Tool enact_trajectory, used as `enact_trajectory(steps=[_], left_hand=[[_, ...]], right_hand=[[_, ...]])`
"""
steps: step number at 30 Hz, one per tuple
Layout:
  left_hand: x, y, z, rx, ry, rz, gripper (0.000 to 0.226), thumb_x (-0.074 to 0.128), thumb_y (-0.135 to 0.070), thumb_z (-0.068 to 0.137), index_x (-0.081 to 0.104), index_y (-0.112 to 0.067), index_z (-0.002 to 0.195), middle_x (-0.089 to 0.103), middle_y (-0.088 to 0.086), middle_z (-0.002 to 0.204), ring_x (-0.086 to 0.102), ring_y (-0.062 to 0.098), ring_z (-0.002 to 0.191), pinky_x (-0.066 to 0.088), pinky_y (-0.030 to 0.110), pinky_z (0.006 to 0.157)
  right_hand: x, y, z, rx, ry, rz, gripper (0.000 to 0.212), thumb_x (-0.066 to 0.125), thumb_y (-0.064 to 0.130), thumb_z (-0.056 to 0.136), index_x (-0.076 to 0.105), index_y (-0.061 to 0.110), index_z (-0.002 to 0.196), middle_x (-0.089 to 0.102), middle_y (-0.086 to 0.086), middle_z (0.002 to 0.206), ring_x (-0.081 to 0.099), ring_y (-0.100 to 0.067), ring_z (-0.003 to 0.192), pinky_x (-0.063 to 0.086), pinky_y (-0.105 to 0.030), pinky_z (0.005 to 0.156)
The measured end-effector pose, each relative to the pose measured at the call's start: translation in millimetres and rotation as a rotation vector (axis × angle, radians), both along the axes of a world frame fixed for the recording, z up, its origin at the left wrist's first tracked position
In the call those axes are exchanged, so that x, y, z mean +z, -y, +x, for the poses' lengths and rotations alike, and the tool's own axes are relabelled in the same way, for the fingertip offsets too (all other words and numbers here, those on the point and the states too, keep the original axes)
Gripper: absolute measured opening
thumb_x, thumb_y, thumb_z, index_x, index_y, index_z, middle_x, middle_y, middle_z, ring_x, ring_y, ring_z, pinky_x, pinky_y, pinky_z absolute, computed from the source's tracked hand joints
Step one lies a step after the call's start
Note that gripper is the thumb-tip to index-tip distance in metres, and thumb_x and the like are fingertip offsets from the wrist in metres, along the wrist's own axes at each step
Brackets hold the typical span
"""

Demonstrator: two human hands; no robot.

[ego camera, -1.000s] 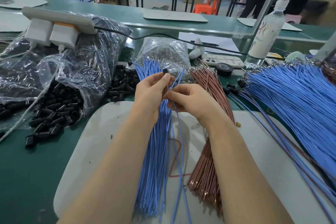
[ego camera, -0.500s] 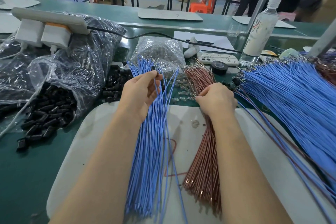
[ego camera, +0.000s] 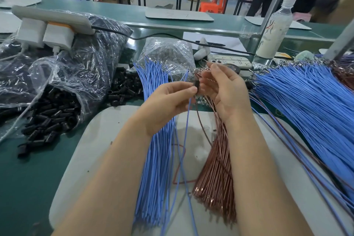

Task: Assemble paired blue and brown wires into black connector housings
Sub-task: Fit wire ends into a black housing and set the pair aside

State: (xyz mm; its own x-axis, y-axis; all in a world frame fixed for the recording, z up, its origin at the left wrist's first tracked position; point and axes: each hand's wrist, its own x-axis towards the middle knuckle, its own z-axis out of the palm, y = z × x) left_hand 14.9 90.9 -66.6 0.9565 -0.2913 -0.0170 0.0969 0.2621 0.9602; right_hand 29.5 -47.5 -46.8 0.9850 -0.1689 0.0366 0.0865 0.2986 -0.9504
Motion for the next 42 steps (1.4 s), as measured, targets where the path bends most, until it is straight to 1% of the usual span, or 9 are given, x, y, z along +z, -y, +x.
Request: enact_trajectory(steps=[3,7,11,16,19,24,28,37,42], left_hand=[[0.8,-7.9,6.6,0.177,-0.016,-0.096,0.01,0.056,-0.006,0.091,0.064,-0.007,0.095,0.07,0.005,0.093,0.06,0.006,0.067,0.053,0.016,0.065],[-0.3,-19.8,12.0,0.359,-0.027,-0.164,0.009,0.056,-0.009,0.092,0.065,-0.01,0.093,0.072,-0.002,0.087,0.06,0.003,0.065,0.049,0.015,0.057],[-2.6,-17.4,12.7,0.43,0.0,-0.125,0.007,0.057,-0.012,0.092,0.063,-0.016,0.092,0.071,-0.005,0.085,0.06,0.002,0.067,0.048,0.016,0.059],[-9.8,-11.1,13.4,0.442,0.17,0.217,0.014,0.061,-0.015,0.091,0.06,-0.028,0.09,0.063,-0.007,0.086,0.062,0.008,0.079,0.047,0.022,0.075],[-11.4,-8.9,12.7,0.431,0.321,0.424,0.018,0.061,-0.013,0.091,0.058,-0.03,0.089,0.064,-0.011,0.086,0.061,0.007,0.084,0.048,0.018,0.08],[-12.6,-2.9,9.4,0.401,0.505,0.661,0.016,0.058,-0.01,0.092,0.06,-0.025,0.094,0.063,-0.017,0.085,0.058,-0.006,0.081,0.046,0.013,0.079],[-12.8,-2.6,7.6,0.394,0.561,0.738,0.014,0.057,-0.012,0.092,0.064,-0.02,0.103,0.064,-0.012,0.091,0.06,0.005,0.089,0.047,0.014,0.082],[-13.9,-1.7,7.1,0.401,0.577,0.81,0.016,0.058,-0.014,0.091,0.065,-0.019,0.105,0.065,-0.007,0.096,0.058,0.006,0.089,0.043,0.01,0.08],[-14.7,-0.7,6.9,0.401,0.585,0.849,0.015,0.058,-0.015,0.091,0.065,-0.019,0.103,0.064,-0.005,0.095,0.057,0.009,0.089,0.043,0.017,0.08]], right_hand=[[-3.5,8.1,-1.2,0.224,-0.105,-0.56,0.021,0.057,0.03,0.094,0.069,0.013,0.09,0.071,-0.001,0.079,0.041,-0.006,0.047,0.037,-0.016,0.045],[-3.3,6.9,-8.6,0.665,-0.211,-0.757,0.015,0.061,0.02,0.092,0.07,0.01,0.085,0.071,-0.001,0.069,0.042,-0.003,0.043,0.034,-0.012,0.04],[0.4,7.9,-8.2,0.473,-0.118,-0.57,0.012,0.059,0.013,0.092,0.069,0.007,0.09,0.066,0.001,0.062,0.05,-0.003,0.046,0.042,-0.012,0.043],[7.0,14.6,-6.0,-0.002,0.015,0.082,0.016,0.048,0.019,0.099,0.063,0.014,0.098,0.07,-0.004,0.066,0.054,-0.008,0.046,0.046,-0.015,0.043],[9.1,12.6,-6.7,-0.092,0.069,0.212,0.018,0.043,0.015,0.101,0.06,0.012,0.098,0.069,-0.003,0.066,0.058,-0.009,0.051,0.05,-0.016,0.049],[9.6,6.8,-6.4,-0.169,0.168,0.213,0.015,0.042,0.012,0.102,0.055,0.004,0.104,0.068,-0.005,0.069,0.06,-0.011,0.054,0.053,-0.018,0.052],[8.1,1.0,-6.8,-0.206,0.203,0.142,0.013,0.043,0.014,0.102,0.053,0.006,0.1,0.068,-0.003,0.067,0.061,-0.009,0.052,0.052,-0.019,0.052],[2.7,-3.6,-2.5,-0.243,0.256,-0.054,0.015,0.043,0.013,0.101,0.054,0.011,0.091,0.068,-0.001,0.064,0.061,-0.012,0.05,0.05,-0.021,0.049],[0.5,-5.8,-2.4,-0.259,0.266,-0.187,0.015,0.044,0.014,0.101,0.055,0.008,0.095,0.068,-0.005,0.069,0.06,-0.013,0.049,0.048,-0.02,0.047]])
